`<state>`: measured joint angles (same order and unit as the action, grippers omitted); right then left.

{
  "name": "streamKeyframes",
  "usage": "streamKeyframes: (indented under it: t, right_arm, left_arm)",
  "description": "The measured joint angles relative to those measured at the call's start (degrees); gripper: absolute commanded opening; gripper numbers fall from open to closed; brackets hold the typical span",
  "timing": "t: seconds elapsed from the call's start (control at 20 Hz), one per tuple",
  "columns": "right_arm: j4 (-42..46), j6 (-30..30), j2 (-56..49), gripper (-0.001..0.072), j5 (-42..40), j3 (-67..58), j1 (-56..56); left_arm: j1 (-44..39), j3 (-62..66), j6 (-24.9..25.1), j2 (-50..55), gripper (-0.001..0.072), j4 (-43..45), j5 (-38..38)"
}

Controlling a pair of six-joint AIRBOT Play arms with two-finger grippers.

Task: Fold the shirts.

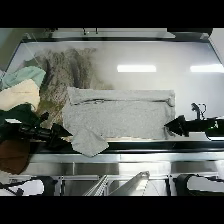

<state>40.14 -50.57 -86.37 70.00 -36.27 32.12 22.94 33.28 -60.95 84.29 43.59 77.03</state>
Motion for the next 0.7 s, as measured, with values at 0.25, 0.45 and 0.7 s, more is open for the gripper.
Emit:
streamKeyframes:
  t: [0.25, 0.45, 0.7]
  right_arm:
    - [-0.8, 1.0, -0.4, 0.0357, 0.2, 0.2, -0.5]
    - [-0.9, 1.2, -0.5, 0.0357, 0.3, 0.2, -0.5]
    - [0.1, 1.2, -0.2, 0.0358, 1.6, 0.3, 3.7]
  left_arm:
    - [-7.7, -0.5, 1.3, -0.1, 0.0097, -2.2, -5.7]
    - [-11.7, -0.5, 1.9, 0.0, 0.0027, -3.2, -9.5]
    - [-8.4, -0.5, 2.2, 0.0, 0.0027, -3.0, -8.6]
